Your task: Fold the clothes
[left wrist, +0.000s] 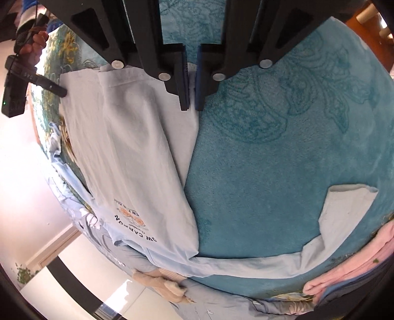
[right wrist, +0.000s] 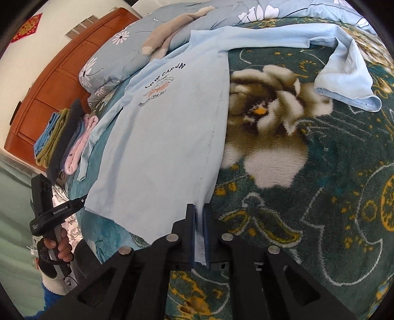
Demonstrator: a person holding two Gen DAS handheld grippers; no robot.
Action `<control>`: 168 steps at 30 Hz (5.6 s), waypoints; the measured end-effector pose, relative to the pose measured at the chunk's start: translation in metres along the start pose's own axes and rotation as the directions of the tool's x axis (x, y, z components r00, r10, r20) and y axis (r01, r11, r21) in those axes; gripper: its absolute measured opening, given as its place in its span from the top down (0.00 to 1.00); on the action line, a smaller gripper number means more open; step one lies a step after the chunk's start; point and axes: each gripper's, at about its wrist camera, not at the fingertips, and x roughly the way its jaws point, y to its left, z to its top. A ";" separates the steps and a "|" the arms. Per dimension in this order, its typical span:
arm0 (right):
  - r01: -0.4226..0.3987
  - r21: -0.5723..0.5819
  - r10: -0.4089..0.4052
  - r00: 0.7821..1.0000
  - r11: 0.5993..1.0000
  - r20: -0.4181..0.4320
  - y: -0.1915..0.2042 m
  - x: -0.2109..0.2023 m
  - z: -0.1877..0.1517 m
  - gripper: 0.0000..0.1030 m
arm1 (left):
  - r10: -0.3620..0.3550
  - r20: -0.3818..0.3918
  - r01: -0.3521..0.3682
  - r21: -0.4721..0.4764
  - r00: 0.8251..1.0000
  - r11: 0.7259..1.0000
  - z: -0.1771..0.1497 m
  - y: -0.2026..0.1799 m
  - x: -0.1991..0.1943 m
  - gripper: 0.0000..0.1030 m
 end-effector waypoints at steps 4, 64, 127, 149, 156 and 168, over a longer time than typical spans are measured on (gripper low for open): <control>0.002 -0.003 -0.002 0.998 1.000 0.057 -0.004 -0.019 -0.001 0.98 | 0.041 0.060 -0.040 -0.005 0.997 0.999 -0.009 0.002 -0.013 0.97; -0.060 0.526 -0.148 0.927 0.848 0.344 -0.179 -0.080 0.056 0.76 | 0.036 0.158 -0.047 0.071 0.987 0.996 0.020 -0.045 -0.012 0.56; 0.141 -0.066 -0.087 0.850 0.988 0.519 0.100 -0.092 0.303 0.98 | 0.007 0.322 0.025 -0.097 0.947 0.995 0.054 0.038 -0.076 0.44; -0.016 -0.177 0.014 1.000 0.984 -0.013 0.214 0.245 0.256 0.95 | 0.121 0.255 -0.027 -0.342 0.959 0.939 0.057 0.157 -0.085 0.39; -0.107 -0.251 0.117 0.993 0.962 0.022 0.209 0.190 0.226 0.89 | 0.192 0.188 -0.106 -0.389 0.963 0.915 0.067 0.166 -0.058 0.39; -0.142 -0.251 0.169 0.982 0.958 0.090 0.141 0.111 0.168 0.72 | 0.146 0.269 0.004 -0.488 0.952 0.873 0.059 0.179 -0.051 0.39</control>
